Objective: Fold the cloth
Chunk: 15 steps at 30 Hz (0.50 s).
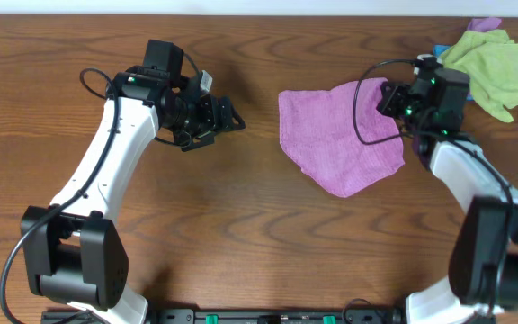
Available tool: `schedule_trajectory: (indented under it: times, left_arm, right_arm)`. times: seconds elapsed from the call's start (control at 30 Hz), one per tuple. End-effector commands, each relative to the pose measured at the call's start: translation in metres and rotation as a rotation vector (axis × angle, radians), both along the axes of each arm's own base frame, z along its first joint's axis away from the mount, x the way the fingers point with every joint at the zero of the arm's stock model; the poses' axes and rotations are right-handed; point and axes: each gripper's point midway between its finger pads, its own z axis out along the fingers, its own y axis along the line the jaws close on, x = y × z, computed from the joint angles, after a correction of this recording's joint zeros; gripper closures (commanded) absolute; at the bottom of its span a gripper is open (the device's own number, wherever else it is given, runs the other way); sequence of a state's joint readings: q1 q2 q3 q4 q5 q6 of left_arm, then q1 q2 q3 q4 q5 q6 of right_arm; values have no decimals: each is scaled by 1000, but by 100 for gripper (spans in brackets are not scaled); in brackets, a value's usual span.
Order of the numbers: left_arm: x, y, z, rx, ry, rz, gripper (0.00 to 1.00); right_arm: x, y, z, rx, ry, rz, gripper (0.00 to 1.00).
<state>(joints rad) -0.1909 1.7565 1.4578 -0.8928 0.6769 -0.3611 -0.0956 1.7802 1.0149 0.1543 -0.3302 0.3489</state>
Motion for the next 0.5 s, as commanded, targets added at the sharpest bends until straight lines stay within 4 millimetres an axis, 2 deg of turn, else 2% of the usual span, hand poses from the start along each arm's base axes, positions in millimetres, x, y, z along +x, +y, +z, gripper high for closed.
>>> schedule_trajectory:
  times: [0.0,0.13,0.47]
  left_arm:
    - [4,1,4,8,-26,-14,17]
    - [4,1,4,8,-26,-14,17]
    - [4,1,4,8,-26,-14,18]
  right_arm:
    - [13,4,-15,-2,28,-7,99]
    - [25,-3,-19,-52,23,-34,99]
    - [42,-33,3,-181,-28,-120,99]
